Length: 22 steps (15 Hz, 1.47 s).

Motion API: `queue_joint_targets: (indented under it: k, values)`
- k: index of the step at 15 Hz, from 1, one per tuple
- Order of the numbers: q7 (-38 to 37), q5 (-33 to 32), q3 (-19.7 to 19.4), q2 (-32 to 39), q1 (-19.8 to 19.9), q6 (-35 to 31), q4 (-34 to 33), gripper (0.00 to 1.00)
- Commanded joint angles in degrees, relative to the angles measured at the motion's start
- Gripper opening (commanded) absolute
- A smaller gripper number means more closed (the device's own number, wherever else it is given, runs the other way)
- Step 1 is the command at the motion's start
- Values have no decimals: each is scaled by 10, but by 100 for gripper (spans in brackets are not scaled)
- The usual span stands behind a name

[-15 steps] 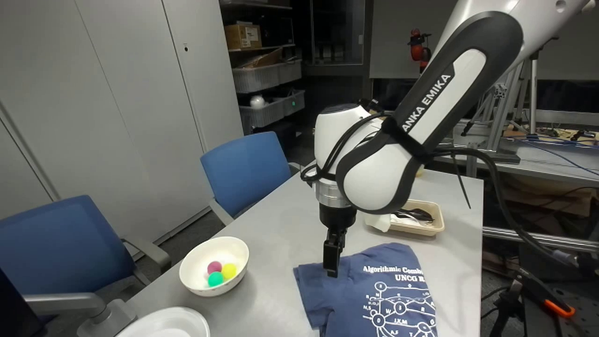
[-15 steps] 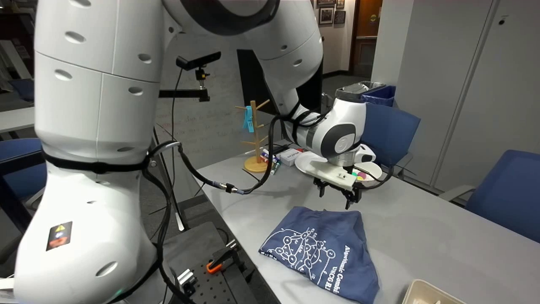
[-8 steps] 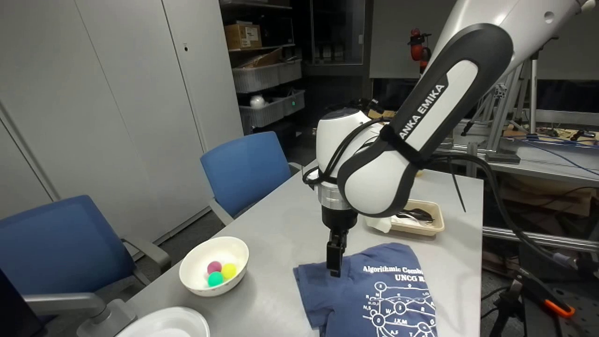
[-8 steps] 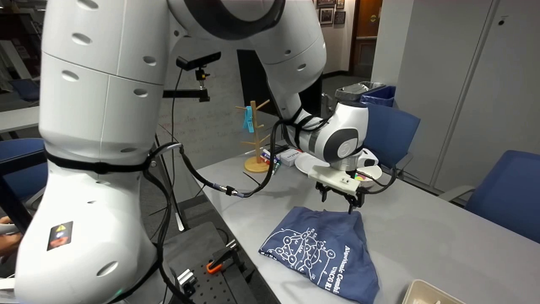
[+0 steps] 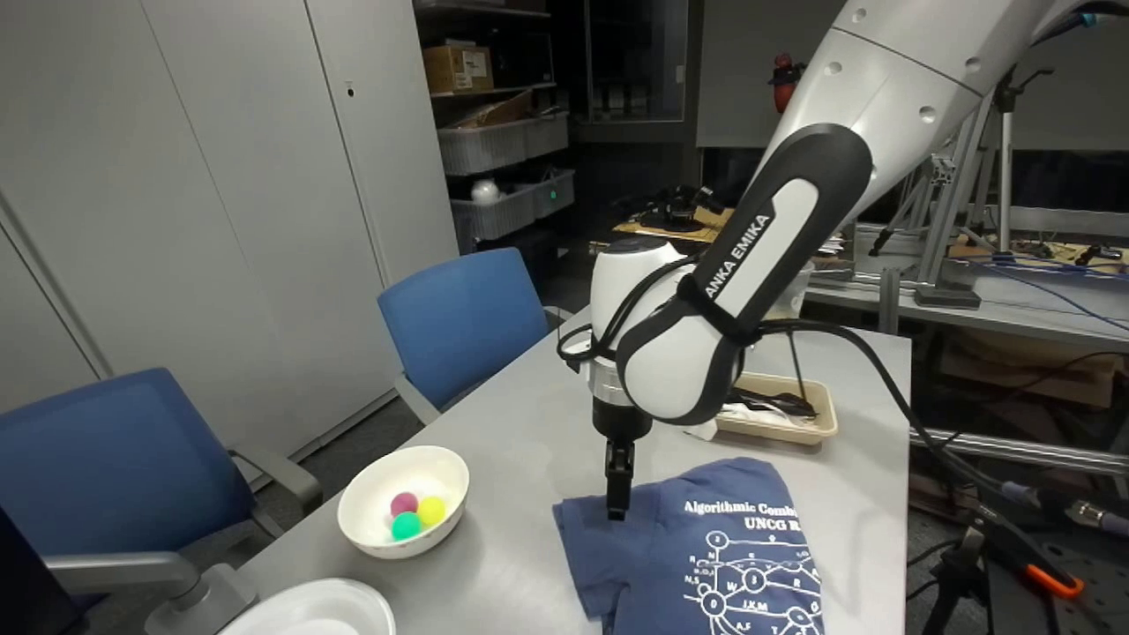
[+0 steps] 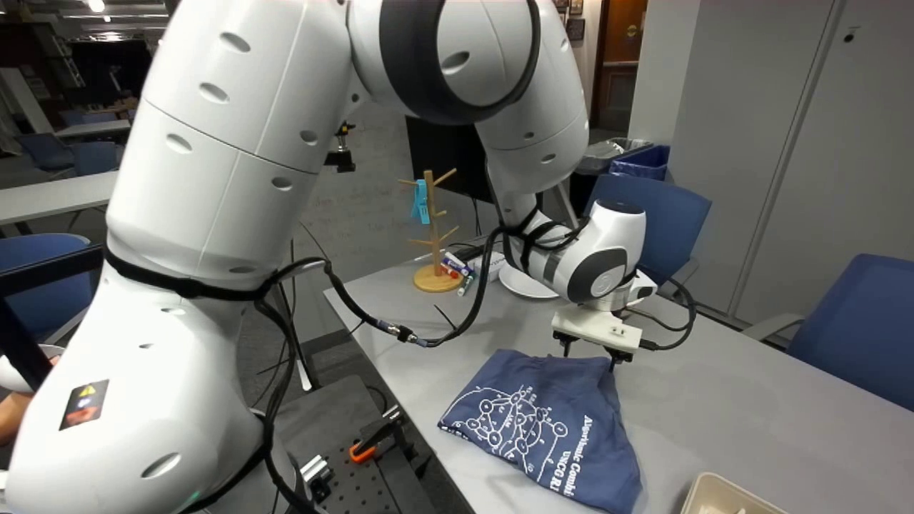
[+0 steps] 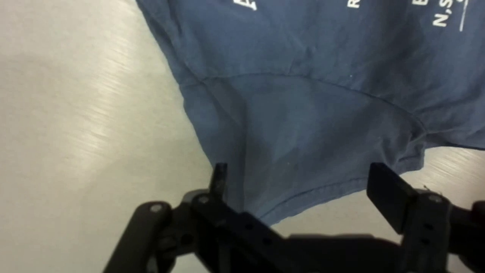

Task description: Unfold the blue T Shirt on the table.

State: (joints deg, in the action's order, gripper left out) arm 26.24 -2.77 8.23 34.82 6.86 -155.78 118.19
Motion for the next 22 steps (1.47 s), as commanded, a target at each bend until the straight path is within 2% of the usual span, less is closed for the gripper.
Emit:
queue_joint_targets:
  k: [1,2,4,6,7,9,11,14,18,22]
  values:
    - [49,2,27,42,31,0,-48,80]
    - [56,1,31,49,35,1,-53,79]
    - [63,1,35,60,40,2,-60,57]
    - [65,-2,36,71,42,2,-65,53]
    - [64,-1,36,75,42,2,-66,47]
    - [63,-1,37,80,43,2,-65,47]
    - [61,-2,37,84,43,3,-64,24]
    - [56,-8,30,83,38,3,-60,0]
    - [51,-15,24,72,30,-2,-56,1]
    - [27,-58,-8,38,-2,-23,-66,1]
